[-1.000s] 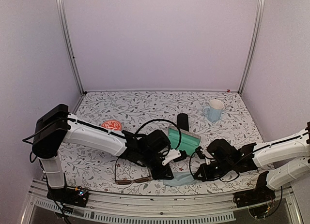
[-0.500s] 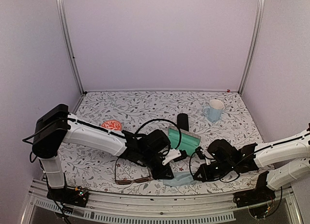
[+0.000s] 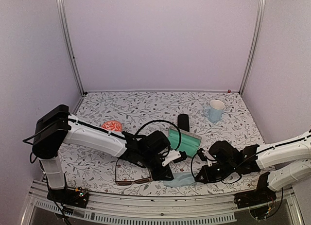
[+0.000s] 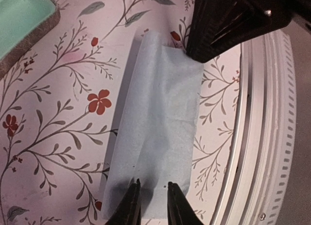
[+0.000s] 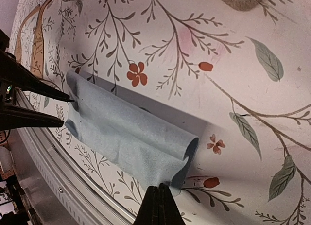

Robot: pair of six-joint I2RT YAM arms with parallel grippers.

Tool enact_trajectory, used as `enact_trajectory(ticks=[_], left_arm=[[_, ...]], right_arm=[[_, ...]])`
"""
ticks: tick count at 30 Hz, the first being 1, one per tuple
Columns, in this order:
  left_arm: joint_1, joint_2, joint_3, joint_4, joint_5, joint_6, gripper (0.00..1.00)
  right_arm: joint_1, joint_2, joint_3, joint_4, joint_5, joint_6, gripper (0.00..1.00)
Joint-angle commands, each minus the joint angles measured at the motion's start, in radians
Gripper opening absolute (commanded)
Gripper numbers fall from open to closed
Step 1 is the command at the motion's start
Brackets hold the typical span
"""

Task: Organize the sunglasses
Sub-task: Adjust the folded cleaning cloth at the center of the board.

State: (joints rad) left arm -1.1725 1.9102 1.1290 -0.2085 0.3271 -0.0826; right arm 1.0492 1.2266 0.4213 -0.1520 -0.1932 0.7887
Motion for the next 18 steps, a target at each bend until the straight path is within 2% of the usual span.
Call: enact_trajectory(ticks=[1,11,18], left_arm=[[0.008,-0.022,-0.018,0.007,-0.001,0.001,0.21],[0.009,-0.036,-0.029,-0.002,-0.011,0.001,0.21],[0.009,-0.05,-0.029,-0.021,-0.013,0.008,0.21]], right_arm=[[0.012,-0.025,-0.013,-0.021,0.003,0.006,0.0],[0.018,0.002,-0.019,-0.015,0.007,0.004,0.0],[0.018,0.004,-0.003,-0.049,0.031,0.002,0.14]])
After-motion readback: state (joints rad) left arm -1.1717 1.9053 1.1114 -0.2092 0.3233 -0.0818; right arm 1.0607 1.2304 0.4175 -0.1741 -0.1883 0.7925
